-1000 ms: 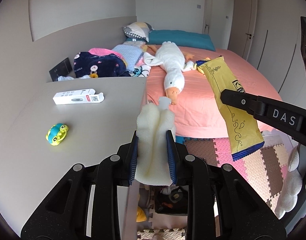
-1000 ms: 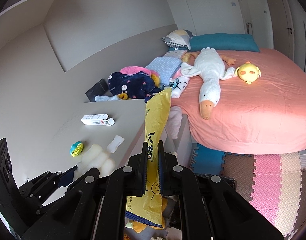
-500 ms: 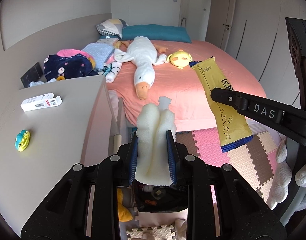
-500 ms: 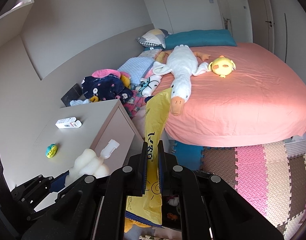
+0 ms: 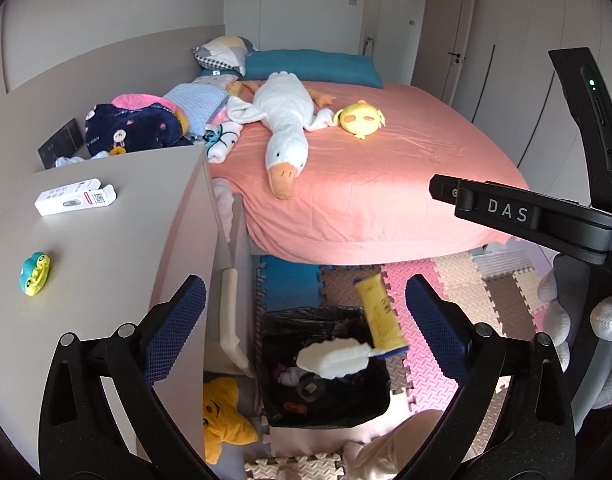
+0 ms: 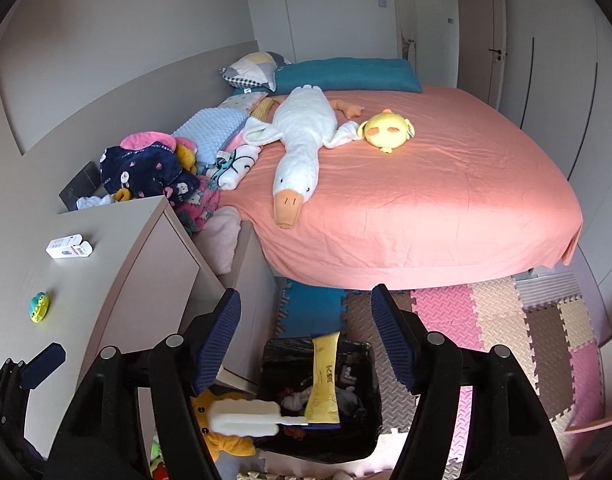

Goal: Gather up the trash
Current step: 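Open both tools to drop sponge and tube into the bin, then move both open tools back over the desk toward frog toy and box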

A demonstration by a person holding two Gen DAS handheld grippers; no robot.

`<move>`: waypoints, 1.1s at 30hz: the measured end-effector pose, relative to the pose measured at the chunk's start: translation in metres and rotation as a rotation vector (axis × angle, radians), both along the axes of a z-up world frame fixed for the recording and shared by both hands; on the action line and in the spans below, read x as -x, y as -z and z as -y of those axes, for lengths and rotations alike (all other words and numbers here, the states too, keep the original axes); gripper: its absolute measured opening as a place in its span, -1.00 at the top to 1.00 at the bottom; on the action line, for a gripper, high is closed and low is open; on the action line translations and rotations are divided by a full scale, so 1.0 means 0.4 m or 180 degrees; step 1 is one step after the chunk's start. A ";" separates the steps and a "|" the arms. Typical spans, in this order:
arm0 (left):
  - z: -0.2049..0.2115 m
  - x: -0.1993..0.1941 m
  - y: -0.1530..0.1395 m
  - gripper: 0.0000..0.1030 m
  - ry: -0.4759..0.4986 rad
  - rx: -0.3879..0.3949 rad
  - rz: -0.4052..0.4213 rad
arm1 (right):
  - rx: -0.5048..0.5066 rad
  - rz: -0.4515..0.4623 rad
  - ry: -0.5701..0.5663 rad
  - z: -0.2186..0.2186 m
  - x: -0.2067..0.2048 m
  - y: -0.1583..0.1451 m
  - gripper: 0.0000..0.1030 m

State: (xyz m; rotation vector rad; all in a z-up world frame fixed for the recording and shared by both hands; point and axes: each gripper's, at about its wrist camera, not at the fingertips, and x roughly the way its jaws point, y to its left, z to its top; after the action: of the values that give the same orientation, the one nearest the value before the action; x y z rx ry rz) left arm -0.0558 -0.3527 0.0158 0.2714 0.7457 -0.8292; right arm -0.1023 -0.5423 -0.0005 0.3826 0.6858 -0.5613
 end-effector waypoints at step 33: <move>-0.244 -0.168 0.012 -0.88 -0.0833 0.0020 0.0086 | 0.0025 0.0212 -0.0677 -0.197 -0.159 0.016 -0.33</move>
State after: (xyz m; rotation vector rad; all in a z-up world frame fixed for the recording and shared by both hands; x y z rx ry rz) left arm 0.0115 -0.2553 0.0108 0.1742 0.7352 -0.5790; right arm -0.0385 -0.4636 -0.0069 0.3149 0.6508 -0.3480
